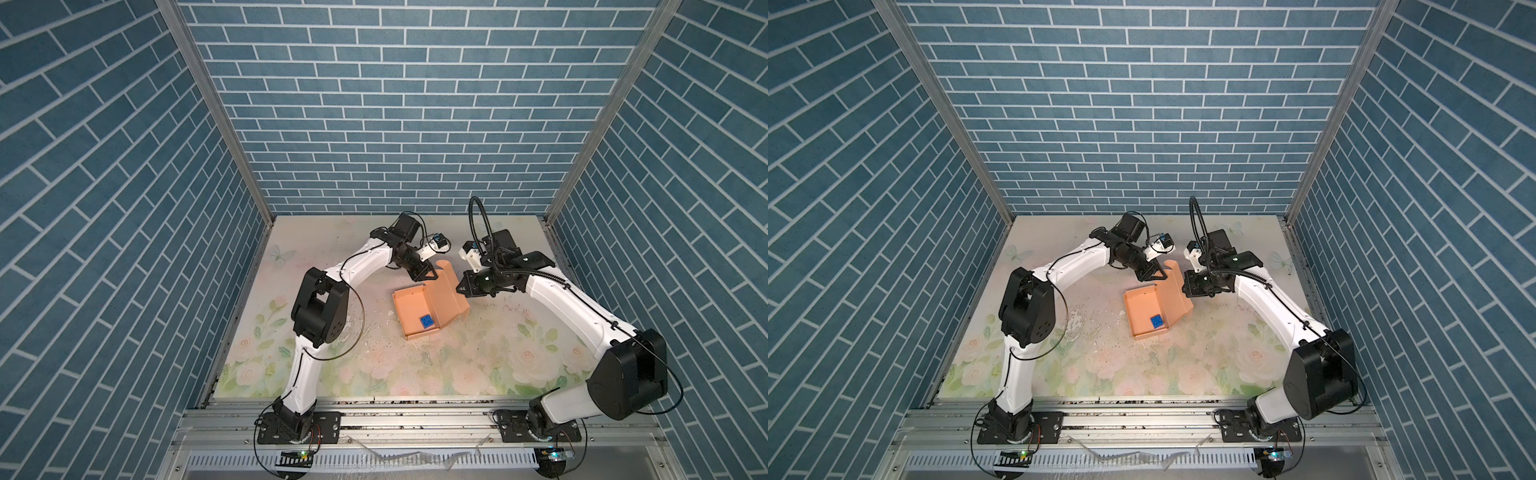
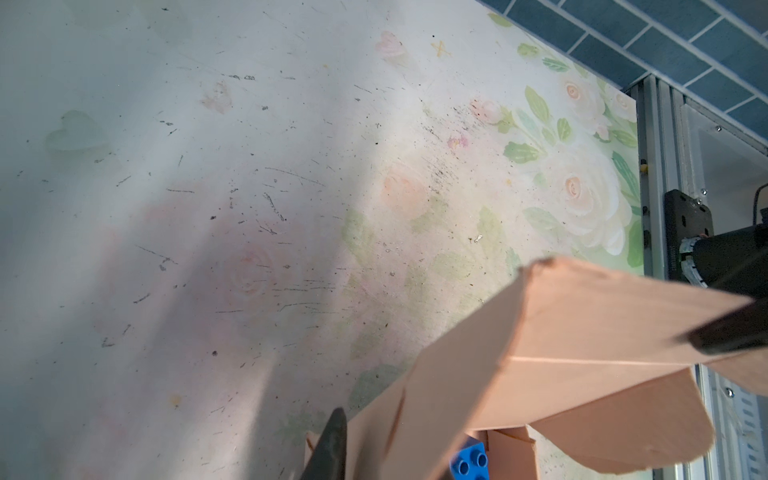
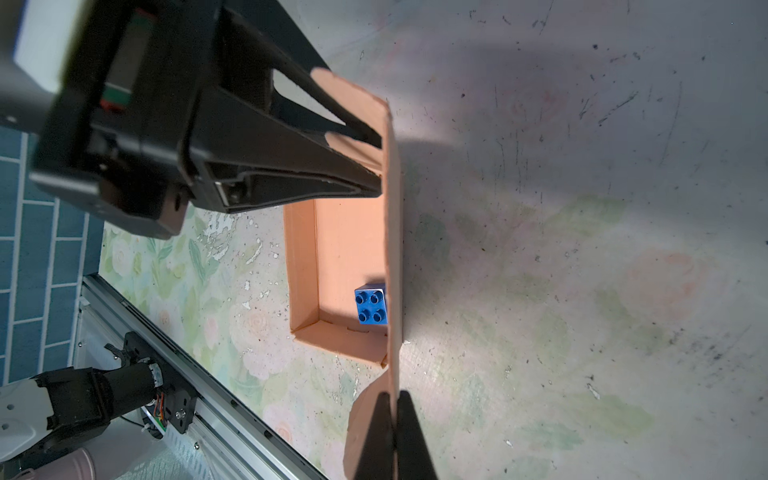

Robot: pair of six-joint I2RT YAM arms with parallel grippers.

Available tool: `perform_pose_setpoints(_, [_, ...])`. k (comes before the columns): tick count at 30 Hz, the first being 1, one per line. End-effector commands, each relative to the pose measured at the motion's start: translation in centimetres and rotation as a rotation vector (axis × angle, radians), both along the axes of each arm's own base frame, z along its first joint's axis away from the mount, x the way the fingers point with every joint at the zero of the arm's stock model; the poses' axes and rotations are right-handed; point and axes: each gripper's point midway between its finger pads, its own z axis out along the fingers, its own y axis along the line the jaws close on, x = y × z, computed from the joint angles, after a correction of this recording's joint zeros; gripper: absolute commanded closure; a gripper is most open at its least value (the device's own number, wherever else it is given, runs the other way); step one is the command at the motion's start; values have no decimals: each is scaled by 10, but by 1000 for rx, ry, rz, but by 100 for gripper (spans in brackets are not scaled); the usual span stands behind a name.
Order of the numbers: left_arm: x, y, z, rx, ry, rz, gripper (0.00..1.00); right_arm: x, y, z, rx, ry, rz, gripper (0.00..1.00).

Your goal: Fold the paper box

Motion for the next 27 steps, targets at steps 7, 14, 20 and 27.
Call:
perform_pose_setpoints(7, [5,-2,0,-20,-35,-28,82,5,2,11,10,-58,45,100])
perform_pose_setpoints(14, [9,3,2,-16,-43,-4,88,8,2,10,4,-60,43,100])
perform_pose_setpoints(20, [20,11,0,-31,-40,69,93,13,3,10,0,-68,32,100])
perform_pose_setpoints(27, [38,22,0,-13,-71,205,95,25,-6,27,-23,-138,-30,77])
